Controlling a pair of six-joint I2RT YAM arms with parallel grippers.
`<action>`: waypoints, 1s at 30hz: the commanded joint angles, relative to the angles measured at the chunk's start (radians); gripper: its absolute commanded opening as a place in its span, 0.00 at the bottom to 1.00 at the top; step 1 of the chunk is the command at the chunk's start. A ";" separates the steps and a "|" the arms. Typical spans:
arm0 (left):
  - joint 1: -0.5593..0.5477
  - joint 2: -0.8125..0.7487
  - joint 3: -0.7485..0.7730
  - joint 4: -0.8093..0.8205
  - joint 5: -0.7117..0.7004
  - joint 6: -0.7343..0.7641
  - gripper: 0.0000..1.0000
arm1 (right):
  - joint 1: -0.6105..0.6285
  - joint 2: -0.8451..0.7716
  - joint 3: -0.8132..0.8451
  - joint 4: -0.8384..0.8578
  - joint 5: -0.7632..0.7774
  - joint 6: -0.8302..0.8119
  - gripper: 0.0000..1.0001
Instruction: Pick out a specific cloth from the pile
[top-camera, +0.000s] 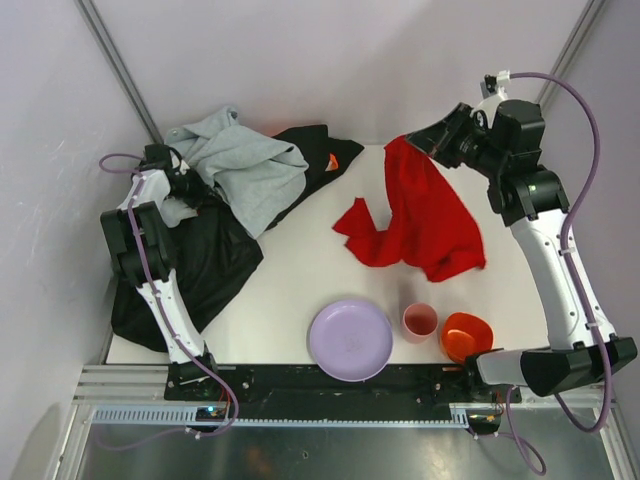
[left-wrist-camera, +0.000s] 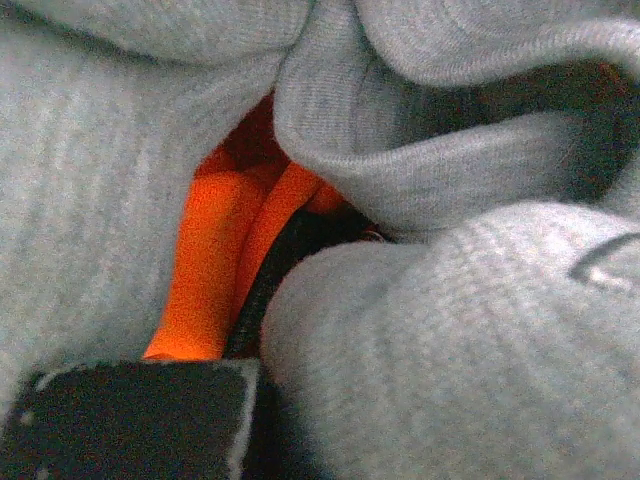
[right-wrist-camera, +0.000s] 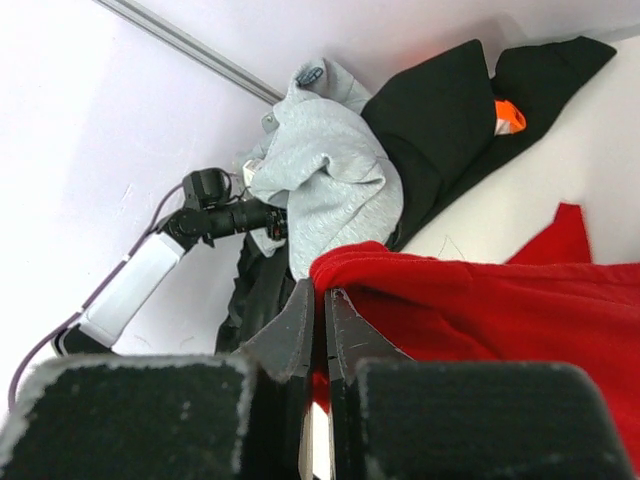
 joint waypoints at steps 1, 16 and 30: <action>0.047 -0.008 -0.003 0.005 -0.107 0.016 0.01 | -0.002 0.014 -0.019 0.008 -0.008 -0.035 0.00; 0.048 -0.011 -0.002 0.004 -0.100 0.015 0.01 | -0.110 0.010 -0.424 -0.122 0.219 -0.139 0.18; 0.043 -0.062 -0.028 0.016 -0.087 0.011 0.01 | -0.317 0.028 -0.674 -0.076 0.149 -0.161 0.99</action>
